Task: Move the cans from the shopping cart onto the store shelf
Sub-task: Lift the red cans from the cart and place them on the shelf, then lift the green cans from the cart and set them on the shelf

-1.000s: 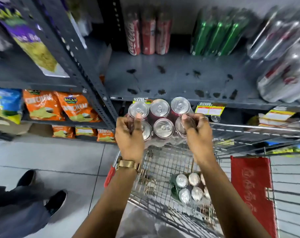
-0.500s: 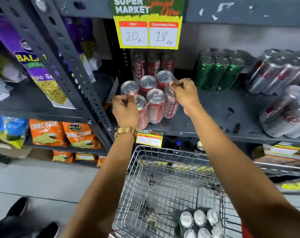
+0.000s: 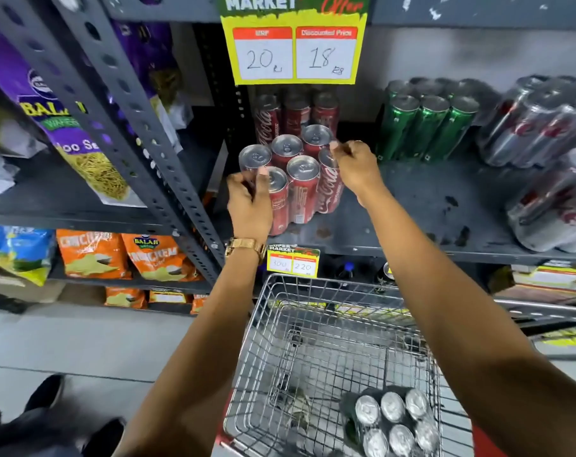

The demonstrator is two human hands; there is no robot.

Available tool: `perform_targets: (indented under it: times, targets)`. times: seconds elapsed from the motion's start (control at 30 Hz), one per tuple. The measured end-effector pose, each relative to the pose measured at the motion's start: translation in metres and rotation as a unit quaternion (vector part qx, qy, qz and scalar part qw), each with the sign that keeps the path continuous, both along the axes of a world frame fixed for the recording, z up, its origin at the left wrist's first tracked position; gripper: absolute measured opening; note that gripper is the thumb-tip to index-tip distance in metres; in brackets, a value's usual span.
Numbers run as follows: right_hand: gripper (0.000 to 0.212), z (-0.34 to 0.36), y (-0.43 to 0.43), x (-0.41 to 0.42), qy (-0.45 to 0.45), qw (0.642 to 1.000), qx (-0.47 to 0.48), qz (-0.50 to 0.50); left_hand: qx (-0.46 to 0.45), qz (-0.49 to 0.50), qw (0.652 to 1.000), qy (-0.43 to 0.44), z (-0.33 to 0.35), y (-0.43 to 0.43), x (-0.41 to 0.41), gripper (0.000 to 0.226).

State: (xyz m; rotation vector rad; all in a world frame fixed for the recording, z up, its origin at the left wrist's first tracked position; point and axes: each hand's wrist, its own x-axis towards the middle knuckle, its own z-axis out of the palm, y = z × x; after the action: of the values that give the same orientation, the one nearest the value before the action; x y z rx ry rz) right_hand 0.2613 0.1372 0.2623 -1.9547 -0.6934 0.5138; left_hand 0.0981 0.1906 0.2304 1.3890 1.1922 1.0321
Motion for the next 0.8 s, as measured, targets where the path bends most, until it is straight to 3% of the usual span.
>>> perform_targets:
  times: [0.23,0.43,0.53,0.57,0.6,0.67,0.73,0.8]
  targets:
    - [0.053,-0.038,-0.089,-0.041,-0.087,0.996,-0.017,0.021,-0.032,-0.021,0.997,-0.071,-0.026,-0.078,-0.012,0.052]
    - [0.042,-0.090,-0.197,-0.077,-0.058,0.998,-0.029,0.026,-0.067,-0.043,0.996,-0.026,-0.076,-0.177,-0.026,0.044]
    - [0.039,-0.136,-0.260,-0.087,0.011,0.995,-0.102,0.013,-0.120,-0.057,0.989,0.069,-0.121,-0.223,-0.044,0.027]
    - [0.039,-0.154,-0.278,-0.087,0.029,0.989,-0.147,0.002,-0.149,-0.081,0.978,0.122,-0.137,-0.234,-0.049,0.022]
    - [0.039,-0.174,-0.297,-0.086,0.053,0.977,-0.204,-0.011,-0.186,-0.113,0.959,0.184,-0.154,-0.243,-0.052,0.030]
    - [0.042,-0.211,-0.331,-0.084,0.110,0.943,-0.312,-0.037,-0.301,-0.171,0.895,0.279,-0.189,-0.259,-0.054,0.045]
    - [0.042,-0.242,-0.357,-0.082,0.135,0.916,-0.373,-0.051,-0.442,-0.210,0.822,0.291,-0.212,-0.273,-0.054,0.049]
    - [0.038,-0.267,-0.373,-0.078,0.150,0.906,-0.389,-0.067,-0.524,-0.243,0.777,0.250,-0.228,-0.286,-0.050,0.051]
